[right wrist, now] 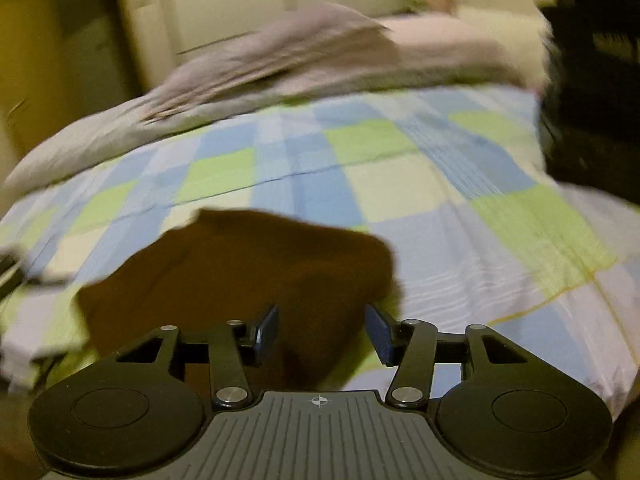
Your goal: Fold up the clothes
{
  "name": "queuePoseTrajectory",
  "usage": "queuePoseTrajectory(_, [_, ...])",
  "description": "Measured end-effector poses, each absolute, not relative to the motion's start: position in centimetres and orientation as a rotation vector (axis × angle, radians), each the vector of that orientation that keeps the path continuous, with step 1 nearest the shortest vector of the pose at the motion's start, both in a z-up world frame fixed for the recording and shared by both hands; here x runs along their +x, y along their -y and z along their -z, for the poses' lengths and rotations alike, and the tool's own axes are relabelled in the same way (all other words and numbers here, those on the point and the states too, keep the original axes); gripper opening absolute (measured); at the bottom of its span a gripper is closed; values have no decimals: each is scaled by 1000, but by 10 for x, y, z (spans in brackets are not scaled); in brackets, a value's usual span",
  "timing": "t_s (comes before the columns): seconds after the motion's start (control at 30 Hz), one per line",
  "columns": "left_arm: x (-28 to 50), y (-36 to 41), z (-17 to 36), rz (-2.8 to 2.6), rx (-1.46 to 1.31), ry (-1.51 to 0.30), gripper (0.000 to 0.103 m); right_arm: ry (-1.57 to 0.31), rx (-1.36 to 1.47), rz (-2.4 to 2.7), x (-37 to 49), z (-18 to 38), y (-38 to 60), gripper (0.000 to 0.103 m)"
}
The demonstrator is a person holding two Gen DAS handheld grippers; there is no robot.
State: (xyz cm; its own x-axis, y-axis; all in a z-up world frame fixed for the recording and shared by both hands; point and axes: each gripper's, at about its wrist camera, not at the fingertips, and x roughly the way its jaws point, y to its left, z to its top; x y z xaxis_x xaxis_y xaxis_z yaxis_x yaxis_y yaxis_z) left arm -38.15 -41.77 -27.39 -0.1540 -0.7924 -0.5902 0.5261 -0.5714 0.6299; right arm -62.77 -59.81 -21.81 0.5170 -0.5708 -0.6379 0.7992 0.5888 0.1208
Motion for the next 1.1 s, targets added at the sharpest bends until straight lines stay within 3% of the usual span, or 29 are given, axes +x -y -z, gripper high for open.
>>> queuePoseTrajectory(0.07, [-383, 420, 277, 1854, 1200, 351, 59, -630, 309, 780, -618, 216, 566, 53])
queuePoseTrajectory(0.1, [-383, 422, 278, 1856, 1201, 342, 59, -650, 251, 745, -614, 216, 551, 57])
queuePoseTrajectory(0.13, [-383, 424, 279, 1858, 1201, 332, 59, -674, 193, 711, -609, 217, 537, 68])
queuePoseTrajectory(0.2, [-382, 426, 281, 1860, 1202, 322, 59, -728, 72, 650, -598, 224, 512, 76])
queuePoseTrajectory(0.5, [-382, 428, 284, 1857, 1203, 302, 62, -1042, -381, 543, -534, 289, 475, 75])
queuePoseTrajectory(0.57, [-382, 425, 284, 1847, 1215, 327, 64, -1109, -508, 539, -528, 303, 472, 69])
queuePoseTrajectory(0.6, [-382, 422, 285, 1836, 1226, 354, 65, -1132, -565, 535, -528, 309, 471, 56])
queuePoseTrajectory(0.73, [-387, 405, 288, 1800, 1267, 474, 70, -1130, -584, 528, -540, 307, 476, 42])
queuePoseTrajectory(1.1, [-416, 401, 308, 1781, 1325, 644, 72, -1095, -501, 623, -572, 275, 493, 40])
